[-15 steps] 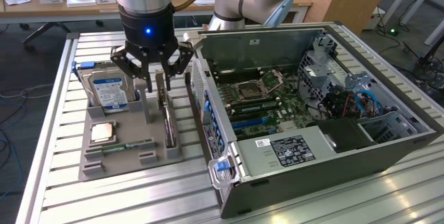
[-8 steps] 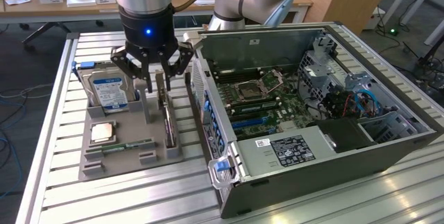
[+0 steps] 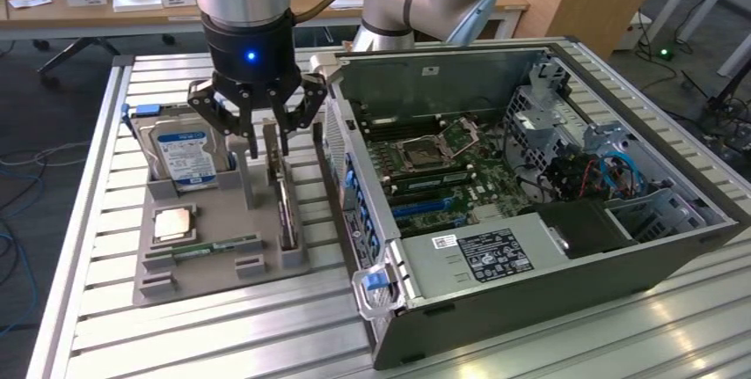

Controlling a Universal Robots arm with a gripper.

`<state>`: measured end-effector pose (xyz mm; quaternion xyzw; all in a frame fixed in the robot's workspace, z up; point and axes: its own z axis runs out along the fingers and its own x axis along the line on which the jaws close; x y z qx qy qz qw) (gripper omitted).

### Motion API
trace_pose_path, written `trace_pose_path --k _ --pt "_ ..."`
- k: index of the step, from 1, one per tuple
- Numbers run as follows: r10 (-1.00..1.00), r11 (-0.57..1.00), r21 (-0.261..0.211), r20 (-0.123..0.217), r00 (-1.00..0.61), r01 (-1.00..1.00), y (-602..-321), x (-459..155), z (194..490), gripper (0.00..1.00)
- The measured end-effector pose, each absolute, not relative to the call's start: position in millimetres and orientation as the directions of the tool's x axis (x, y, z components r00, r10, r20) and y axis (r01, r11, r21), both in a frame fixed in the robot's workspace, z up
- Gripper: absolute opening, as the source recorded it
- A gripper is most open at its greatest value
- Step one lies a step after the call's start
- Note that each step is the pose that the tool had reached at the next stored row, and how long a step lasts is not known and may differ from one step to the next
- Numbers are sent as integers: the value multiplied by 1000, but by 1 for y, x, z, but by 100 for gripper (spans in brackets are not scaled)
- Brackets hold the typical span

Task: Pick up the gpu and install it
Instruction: 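Pick up the gpu and move the gpu toward the slot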

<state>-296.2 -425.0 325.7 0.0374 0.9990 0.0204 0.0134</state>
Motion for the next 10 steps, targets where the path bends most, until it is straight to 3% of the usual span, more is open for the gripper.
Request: trace_pose_path --k 10 --pt "75 996 42 -25 -997 74 -425 -296 323 42"
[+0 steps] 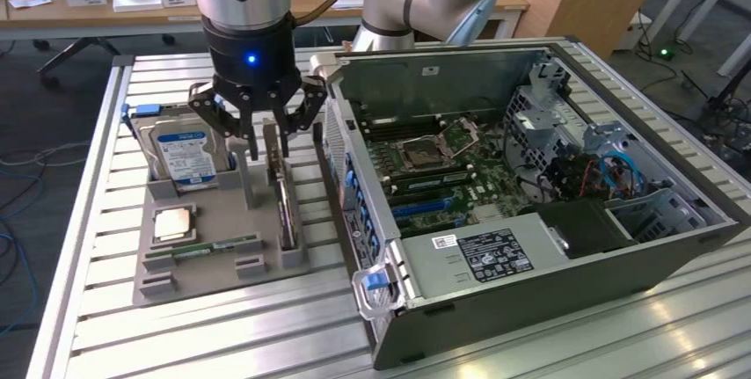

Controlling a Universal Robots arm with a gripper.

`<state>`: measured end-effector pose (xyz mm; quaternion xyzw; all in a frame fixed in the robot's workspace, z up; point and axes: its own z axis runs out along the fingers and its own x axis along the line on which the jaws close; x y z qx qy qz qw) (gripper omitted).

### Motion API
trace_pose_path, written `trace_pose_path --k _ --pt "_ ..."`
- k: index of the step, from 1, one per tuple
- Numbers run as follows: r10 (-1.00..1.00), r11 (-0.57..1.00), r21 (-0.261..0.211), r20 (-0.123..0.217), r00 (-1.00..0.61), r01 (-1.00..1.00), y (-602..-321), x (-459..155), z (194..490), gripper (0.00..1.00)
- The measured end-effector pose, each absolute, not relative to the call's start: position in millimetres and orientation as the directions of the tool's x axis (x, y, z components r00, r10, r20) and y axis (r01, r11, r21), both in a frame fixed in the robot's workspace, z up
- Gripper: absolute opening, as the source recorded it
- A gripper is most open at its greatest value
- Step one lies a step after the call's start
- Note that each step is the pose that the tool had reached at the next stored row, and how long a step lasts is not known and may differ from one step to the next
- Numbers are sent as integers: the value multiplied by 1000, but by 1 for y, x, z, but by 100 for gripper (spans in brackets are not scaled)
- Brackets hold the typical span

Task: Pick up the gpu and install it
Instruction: 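Pick up the gpu and move the gpu toward the slot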

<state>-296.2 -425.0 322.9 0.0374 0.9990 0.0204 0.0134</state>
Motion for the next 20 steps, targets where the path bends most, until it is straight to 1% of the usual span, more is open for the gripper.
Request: trace_pose_path --k 20 --pt "75 996 42 -25 -997 74 -425 -296 318 42"
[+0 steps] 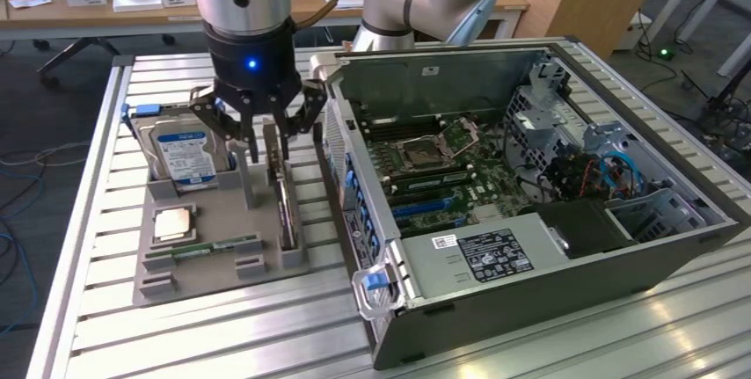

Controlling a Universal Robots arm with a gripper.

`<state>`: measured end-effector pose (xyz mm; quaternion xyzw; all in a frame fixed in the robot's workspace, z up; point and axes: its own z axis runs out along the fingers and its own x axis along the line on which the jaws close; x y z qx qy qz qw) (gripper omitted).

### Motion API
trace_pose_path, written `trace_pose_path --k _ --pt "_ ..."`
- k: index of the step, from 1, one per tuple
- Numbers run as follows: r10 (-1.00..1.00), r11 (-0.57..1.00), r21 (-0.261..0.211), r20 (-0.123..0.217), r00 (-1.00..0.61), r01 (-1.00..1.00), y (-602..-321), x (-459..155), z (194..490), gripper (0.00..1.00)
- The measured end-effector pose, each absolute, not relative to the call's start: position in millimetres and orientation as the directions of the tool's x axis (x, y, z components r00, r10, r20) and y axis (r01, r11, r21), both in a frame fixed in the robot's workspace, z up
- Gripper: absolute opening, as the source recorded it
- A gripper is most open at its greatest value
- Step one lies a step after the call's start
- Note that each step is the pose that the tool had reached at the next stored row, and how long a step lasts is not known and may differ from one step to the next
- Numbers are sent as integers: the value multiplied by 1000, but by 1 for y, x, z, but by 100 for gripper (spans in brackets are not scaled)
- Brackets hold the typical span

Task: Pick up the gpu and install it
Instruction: 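Pick up the gpu and move the gpu toward the slot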

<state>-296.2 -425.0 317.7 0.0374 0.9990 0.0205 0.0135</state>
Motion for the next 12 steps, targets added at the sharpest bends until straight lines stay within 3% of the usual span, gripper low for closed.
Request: trace_pose_path --k 12 --pt "75 996 42 -26 -997 74 -425 -296 315 42"
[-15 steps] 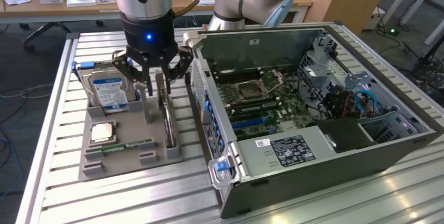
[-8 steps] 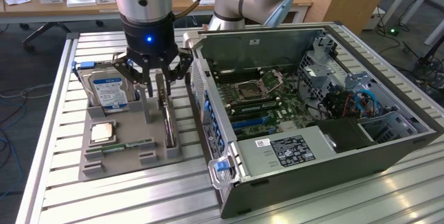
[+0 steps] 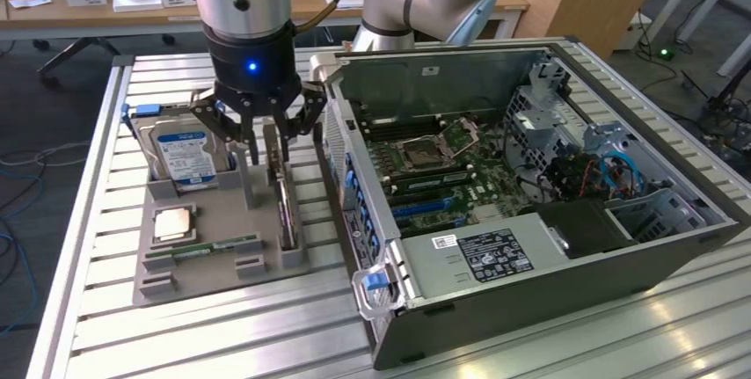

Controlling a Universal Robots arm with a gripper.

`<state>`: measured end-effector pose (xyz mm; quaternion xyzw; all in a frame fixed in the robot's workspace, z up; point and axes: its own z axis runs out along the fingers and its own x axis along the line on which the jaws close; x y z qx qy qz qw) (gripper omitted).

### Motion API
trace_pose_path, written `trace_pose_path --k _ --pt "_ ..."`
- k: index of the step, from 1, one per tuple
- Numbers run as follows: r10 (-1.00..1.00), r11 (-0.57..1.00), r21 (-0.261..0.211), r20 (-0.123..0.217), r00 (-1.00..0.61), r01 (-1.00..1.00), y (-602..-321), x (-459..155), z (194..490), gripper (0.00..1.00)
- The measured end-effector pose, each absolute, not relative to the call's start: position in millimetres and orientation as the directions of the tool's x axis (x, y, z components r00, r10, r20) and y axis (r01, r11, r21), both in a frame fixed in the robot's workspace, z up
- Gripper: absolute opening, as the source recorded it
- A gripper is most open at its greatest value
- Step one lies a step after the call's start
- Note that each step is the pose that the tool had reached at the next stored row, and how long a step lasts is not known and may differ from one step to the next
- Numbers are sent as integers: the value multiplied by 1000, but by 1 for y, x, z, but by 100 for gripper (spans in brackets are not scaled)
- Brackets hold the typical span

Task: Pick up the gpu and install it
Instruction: 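Pick up the gpu and move the gpu toward the slot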

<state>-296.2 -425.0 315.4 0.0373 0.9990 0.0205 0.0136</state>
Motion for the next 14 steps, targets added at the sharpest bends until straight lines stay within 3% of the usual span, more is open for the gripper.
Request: trace_pose_path --k 14 --pt "75 996 42 -26 -997 74 -425 -296 311 42"
